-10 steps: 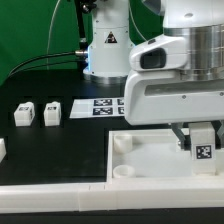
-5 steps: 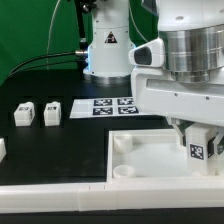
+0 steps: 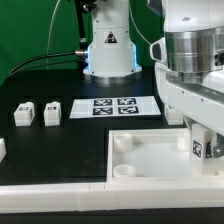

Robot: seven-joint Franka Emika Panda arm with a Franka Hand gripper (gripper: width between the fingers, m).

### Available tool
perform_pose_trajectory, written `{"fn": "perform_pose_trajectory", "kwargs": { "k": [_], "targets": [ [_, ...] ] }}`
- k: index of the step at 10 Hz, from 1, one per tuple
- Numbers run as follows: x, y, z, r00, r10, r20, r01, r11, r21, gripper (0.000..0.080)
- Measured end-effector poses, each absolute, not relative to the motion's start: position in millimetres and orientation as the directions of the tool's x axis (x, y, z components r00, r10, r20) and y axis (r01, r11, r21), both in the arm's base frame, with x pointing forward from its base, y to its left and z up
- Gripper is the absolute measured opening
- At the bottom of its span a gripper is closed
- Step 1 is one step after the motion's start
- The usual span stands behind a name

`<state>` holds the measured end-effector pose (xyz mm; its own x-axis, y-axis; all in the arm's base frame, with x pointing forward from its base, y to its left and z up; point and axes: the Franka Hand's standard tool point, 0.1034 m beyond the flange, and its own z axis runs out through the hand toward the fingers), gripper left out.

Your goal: Assemble one leg

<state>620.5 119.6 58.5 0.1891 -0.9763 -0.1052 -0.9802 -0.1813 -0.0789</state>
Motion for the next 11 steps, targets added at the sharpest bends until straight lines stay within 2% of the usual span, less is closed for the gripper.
{"fn": "perform_pose_trajectory", "kwargs": {
  "k": [2, 3, 4, 5, 6, 7, 10, 11],
  "targets": [
    [620, 120, 58.5, 0.179, -0.978, -0.106, -0.982, -0.171, -0.078, 0.0288],
    [620, 120, 58.5, 0.179, -0.978, -0.106, -0.982, -0.172, -0.078, 0.0455],
    [620, 120, 58.5, 0.183, -0.977, -0.106, -0.981, -0.176, -0.078, 0.0578],
    [620, 120, 58.4, 0.217, -0.971, -0.103, -0.974, -0.209, -0.082, 0.0578],
    [620, 120, 58.5, 0.228, -0.968, -0.104, -0.972, -0.221, -0.078, 0.0635],
    [619, 120, 59.5, 0.28, -0.954, -0.105, -0.959, -0.274, -0.068, 0.0646],
    [621, 118, 68.3, 0.65, -0.757, -0.068, -0.759, -0.644, -0.095, 0.0648],
    [621, 118, 69.3, 0.724, -0.688, -0.058, -0.69, -0.717, -0.101, 0.0648]
  ]
}}
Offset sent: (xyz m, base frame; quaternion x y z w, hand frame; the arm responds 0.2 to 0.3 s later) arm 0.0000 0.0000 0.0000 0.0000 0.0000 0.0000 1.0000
